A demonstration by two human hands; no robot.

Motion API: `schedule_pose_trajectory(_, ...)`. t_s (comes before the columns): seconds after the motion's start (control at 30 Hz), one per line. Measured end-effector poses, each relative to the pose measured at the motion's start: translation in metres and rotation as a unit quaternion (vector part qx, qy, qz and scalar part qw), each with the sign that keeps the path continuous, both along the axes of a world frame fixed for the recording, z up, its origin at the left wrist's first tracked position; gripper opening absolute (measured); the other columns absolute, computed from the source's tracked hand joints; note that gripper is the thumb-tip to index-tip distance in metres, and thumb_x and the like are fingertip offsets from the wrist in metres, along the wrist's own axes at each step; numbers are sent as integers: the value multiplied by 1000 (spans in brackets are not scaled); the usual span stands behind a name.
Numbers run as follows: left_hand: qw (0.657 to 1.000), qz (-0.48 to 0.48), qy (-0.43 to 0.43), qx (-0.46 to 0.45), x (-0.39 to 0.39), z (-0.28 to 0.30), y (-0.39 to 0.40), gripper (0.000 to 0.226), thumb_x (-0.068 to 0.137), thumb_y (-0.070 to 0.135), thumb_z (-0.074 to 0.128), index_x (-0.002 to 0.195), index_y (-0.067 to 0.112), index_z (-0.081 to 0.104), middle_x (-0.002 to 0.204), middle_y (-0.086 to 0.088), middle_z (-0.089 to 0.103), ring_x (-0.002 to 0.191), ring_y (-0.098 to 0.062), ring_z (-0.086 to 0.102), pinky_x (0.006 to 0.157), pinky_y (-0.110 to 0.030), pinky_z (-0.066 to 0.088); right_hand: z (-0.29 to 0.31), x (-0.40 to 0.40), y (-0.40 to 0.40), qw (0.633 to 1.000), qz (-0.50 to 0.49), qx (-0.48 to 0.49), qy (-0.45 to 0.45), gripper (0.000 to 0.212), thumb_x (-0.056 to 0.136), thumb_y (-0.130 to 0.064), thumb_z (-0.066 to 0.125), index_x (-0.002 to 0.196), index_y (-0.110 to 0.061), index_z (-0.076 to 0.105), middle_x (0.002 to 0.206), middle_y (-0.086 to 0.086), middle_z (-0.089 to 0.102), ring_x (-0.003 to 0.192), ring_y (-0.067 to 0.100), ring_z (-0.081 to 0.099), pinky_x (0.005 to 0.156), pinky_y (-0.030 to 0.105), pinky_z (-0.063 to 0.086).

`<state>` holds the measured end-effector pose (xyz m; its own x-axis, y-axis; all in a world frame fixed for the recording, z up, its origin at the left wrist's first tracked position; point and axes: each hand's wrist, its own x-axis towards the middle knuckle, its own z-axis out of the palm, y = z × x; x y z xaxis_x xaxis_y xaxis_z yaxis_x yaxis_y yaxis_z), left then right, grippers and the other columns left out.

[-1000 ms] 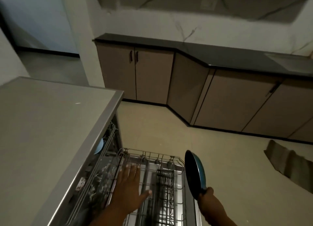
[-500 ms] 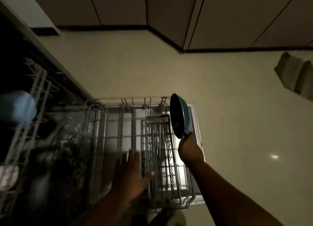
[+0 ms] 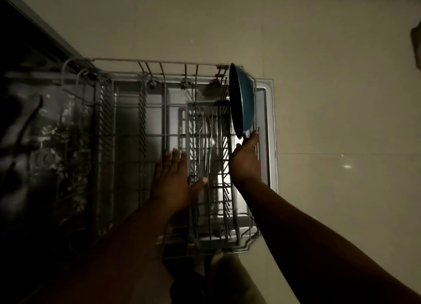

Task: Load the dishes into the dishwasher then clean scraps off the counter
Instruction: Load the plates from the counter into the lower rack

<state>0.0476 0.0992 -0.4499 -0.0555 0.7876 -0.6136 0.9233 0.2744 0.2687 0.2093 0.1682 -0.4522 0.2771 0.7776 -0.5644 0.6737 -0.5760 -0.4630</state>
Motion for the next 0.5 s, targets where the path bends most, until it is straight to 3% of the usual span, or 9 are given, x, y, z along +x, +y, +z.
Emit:
schedule_pose_trajectory(0.1, 1000, 0, 0, -9, -3, -10, 5, 95, 84, 74, 33, 153, 21, -6, 159, -4, -14, 145, -22, -16, 113, -38, -12, -20, 3, 1, 995, -63, -63, 38, 51, 96, -11, 31, 139, -31, 13, 135, 13, 51, 113, 32, 57, 94, 47, 48)
schedule_pose_trajectory(0.2, 1000, -2, -7, -2, -3, -15, 8, 94, 85, 73, 35, 153, 20, -5, 159, -4, -14, 146, -23, -15, 115, -40, -11, -28, 7, 1, 990, -97, -86, 57, 34, 101, -16, 29, 128, -35, 19, 132, 10, 52, 113, 30, 56, 95, 50, 48)
schedule_pose_trajectory(0.27, 1000, -2, -15, 6, -2, -20, 10, 93, 86, 71, 37, 153, 20, -4, 159, -5, -12, 146, -23, -15, 114, -39, -11, -35, 10, 0, 990, -92, -94, 54, 43, 100, -15, 31, 135, -34, 15, 128, 6, 53, 106, 28, 57, 86, 48, 53)
schedule_pose_trajectory(0.33, 1000, -7, -15, 15, 0, -26, 10, 93, 86, 70, 37, 153, 19, -4, 160, -5, -10, 146, -22, -15, 113, -38, -12, -39, 12, 1, 993, -61, -97, 36, 57, 97, -6, 37, 145, -21, 10, 121, 3, 53, 96, 24, 57, 66, 33, 54)
schedule_pose_trajectory(0.4, 1000, -15, -14, 19, -1, -31, 10, 93, 86, 70, 35, 153, 19, -4, 160, -5, -10, 145, -23, -16, 113, -39, -13, -44, 15, 4, 993, -56, -98, 24, 51, 96, -1, 36, 142, -14, 16, 123, 8, 55, 90, 22, 54, 51, 20, 43)
schedule_pose_trajectory(0.5, 999, -18, -20, 27, -3, -37, 7, 92, 87, 70, 33, 153, 18, -4, 160, -7, -11, 145, -24, -17, 117, -42, -11, -50, 15, 7, 996, -28, -88, -7, 44, 94, 1, 37, 135, -11, 23, 105, 7, 54, 75, 16, 51, 38, 14, 29)
